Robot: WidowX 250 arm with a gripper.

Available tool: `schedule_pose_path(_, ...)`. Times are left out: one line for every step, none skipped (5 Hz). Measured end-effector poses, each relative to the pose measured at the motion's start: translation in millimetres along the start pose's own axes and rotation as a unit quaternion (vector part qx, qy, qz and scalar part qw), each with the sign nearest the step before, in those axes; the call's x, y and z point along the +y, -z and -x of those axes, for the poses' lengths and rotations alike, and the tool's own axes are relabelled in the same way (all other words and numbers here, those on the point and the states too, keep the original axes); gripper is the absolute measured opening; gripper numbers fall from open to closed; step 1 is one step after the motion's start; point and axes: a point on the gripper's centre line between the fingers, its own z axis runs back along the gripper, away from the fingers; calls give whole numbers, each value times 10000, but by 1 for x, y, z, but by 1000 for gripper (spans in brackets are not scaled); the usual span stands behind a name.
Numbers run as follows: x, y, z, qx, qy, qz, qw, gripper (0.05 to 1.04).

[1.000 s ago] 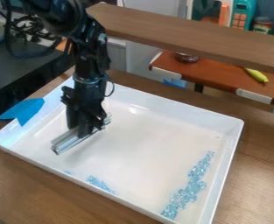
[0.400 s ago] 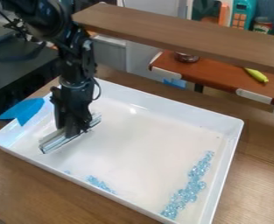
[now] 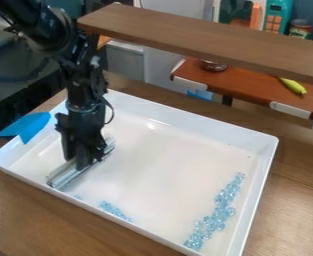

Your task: Sweep into pile

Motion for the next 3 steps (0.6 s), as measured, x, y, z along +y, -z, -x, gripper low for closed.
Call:
schedule_pose_path(-11,0,-1,41,-7,101,9999,342)
schedule_pose_path(-28,-1,-1,132,-15,243,9996,342)
schedule_pose_path(-48,-4,-3,217,-86,406,9989,342)
